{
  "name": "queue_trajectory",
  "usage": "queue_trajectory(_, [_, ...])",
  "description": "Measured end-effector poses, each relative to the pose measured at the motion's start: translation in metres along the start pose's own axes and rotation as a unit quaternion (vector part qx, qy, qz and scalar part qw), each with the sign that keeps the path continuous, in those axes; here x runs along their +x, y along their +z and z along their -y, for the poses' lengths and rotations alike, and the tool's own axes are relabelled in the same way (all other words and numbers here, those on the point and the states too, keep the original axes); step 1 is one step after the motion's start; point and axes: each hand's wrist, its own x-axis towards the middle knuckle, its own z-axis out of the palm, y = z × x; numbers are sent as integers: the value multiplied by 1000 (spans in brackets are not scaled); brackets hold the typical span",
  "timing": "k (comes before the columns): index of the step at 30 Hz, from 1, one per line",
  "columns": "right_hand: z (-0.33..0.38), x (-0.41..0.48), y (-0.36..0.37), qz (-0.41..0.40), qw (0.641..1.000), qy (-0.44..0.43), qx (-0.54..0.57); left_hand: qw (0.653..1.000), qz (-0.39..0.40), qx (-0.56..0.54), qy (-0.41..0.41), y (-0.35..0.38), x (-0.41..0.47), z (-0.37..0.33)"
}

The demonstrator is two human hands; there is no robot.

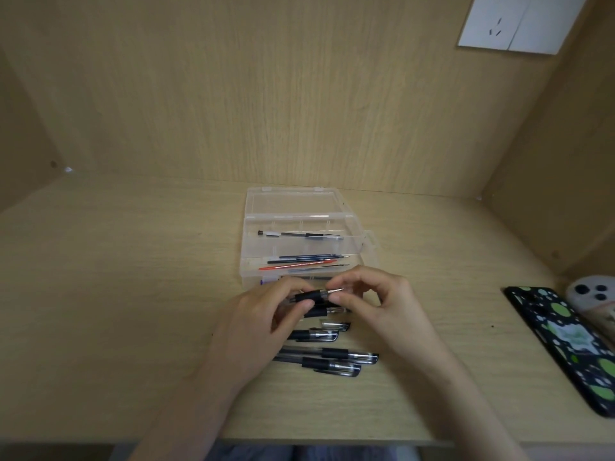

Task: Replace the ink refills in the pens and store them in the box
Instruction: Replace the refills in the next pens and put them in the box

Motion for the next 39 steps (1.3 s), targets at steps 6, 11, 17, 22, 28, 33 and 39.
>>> queue_trajectory(6, [0,0,5,-6,999,17,-37,1000,5,10,0,0,0,2])
queue_trajectory(11, [3,-1,4,-4,1000,-9,-26,1000,7,-9,2,0,0,0])
queue_trajectory(17, [2,-2,7,-8,999,27,-40,1000,1,2,22,0,1,-1])
queue_trajectory(22, [3,-1,3,-7,1000,29,9,1000,-12,14,23,1,1,-2])
queue_trajectory(28, [0,-2,1,5,999,48,-3,999,-13,33,29,-1,2,-3])
queue_trajectory(33, [0,-3,0,0,999,37,-2,1000,-14,21,19,-1,0,-2])
queue_trajectory(39, [-1,-3,3,-2,998,47,-29,999,-6,18,27,0,1,-3])
